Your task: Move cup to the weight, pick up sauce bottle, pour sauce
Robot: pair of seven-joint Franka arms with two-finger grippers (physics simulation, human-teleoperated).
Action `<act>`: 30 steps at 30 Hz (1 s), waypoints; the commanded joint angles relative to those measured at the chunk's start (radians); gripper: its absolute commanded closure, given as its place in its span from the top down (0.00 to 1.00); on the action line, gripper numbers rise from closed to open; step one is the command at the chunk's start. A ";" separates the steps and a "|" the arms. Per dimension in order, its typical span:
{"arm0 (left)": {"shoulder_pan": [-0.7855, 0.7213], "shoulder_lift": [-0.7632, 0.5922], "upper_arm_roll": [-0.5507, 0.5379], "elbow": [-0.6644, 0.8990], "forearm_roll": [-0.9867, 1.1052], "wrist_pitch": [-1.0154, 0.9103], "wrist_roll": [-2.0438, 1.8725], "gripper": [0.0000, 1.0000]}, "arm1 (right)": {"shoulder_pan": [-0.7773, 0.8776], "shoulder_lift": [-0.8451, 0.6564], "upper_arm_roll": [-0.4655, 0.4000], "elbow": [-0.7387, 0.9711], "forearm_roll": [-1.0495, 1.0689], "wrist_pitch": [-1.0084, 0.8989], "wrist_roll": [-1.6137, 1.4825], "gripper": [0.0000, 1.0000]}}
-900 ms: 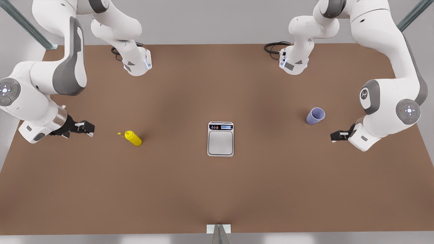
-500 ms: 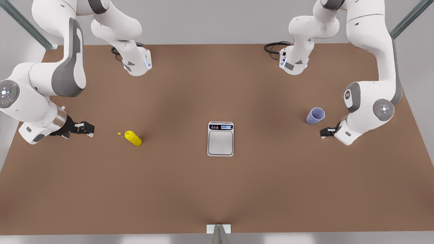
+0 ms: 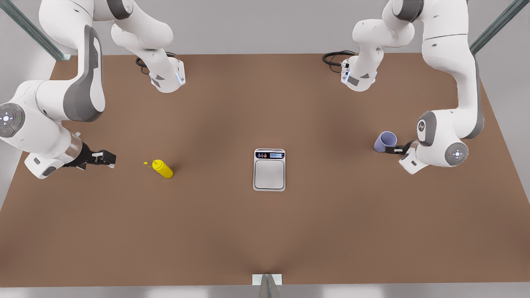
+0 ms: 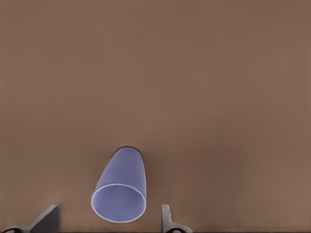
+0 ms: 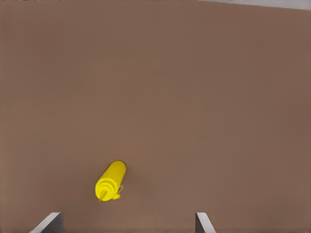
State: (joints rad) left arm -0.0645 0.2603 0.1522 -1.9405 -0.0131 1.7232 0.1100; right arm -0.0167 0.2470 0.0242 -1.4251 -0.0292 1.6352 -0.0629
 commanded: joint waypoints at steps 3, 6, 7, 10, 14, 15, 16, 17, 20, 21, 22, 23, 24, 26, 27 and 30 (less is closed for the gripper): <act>-0.002 0.030 0.010 -0.014 0.002 0.001 0.022 1.00 | 0.000 0.000 0.000 0.002 0.000 0.000 0.000 1.00; -0.003 0.005 0.015 -0.120 0.004 0.072 0.023 1.00 | 0.001 0.000 0.000 0.002 0.000 0.000 -0.002 1.00; -0.003 0.000 0.016 -0.149 0.004 0.095 0.036 1.00 | 0.001 0.000 0.000 0.002 0.000 0.000 0.000 1.00; -0.006 0.007 0.082 -0.185 0.004 0.113 0.149 1.00 | 0.001 0.000 0.000 0.000 0.000 0.000 0.000 1.00; -0.006 0.019 0.087 -0.213 0.022 0.144 0.149 0.97 | 0.001 0.000 0.000 0.002 0.000 0.000 0.000 1.00; -0.008 0.022 0.087 -0.215 0.024 0.145 0.149 0.92 | 0.003 0.000 0.000 0.000 0.000 0.000 0.000 1.00; -0.008 0.023 0.086 -0.216 0.028 0.145 0.149 0.91 | 0.003 0.000 0.000 0.000 0.000 0.000 0.000 1.00; -0.008 0.030 0.087 -0.224 0.035 0.147 0.146 0.83 | 0.003 0.000 0.000 0.000 0.000 0.000 -0.002 1.00; -0.008 0.030 0.086 -0.250 0.035 0.187 0.138 0.75 | 0.001 0.000 0.000 0.000 0.000 0.000 -0.002 1.00; -0.008 0.031 0.086 -0.252 0.035 0.193 0.138 0.70 | 0.001 0.000 0.000 0.000 0.000 0.000 -0.002 1.00; -0.008 0.031 0.086 -0.252 0.035 0.194 0.138 0.70 | 0.001 0.000 0.000 0.000 0.000 0.000 0.000 1.00; -0.008 0.031 0.086 -0.252 0.035 0.194 0.137 0.59 | 0.003 0.000 0.000 0.000 0.000 0.000 0.000 1.00; -0.009 0.025 0.087 -0.261 0.035 0.226 0.135 0.45 | 0.003 0.000 0.000 0.000 0.000 0.000 0.000 1.00; -0.009 0.027 0.089 -0.267 0.035 0.253 0.135 0.42 | 0.001 0.000 0.000 0.000 0.000 0.000 0.002 1.00; -0.009 0.027 0.089 -0.267 0.033 0.253 0.134 0.41 | 0.001 0.000 0.000 0.002 0.000 0.000 0.002 1.00; -0.015 0.020 0.089 -0.268 0.033 0.259 0.117 0.33 | 0.003 0.000 0.000 0.002 0.000 0.002 0.000 1.00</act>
State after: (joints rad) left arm -0.1067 0.2809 0.2402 -2.2075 0.0197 1.9819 0.1996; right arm -0.0129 0.2470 0.0246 -1.4244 -0.0292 1.6368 -0.0615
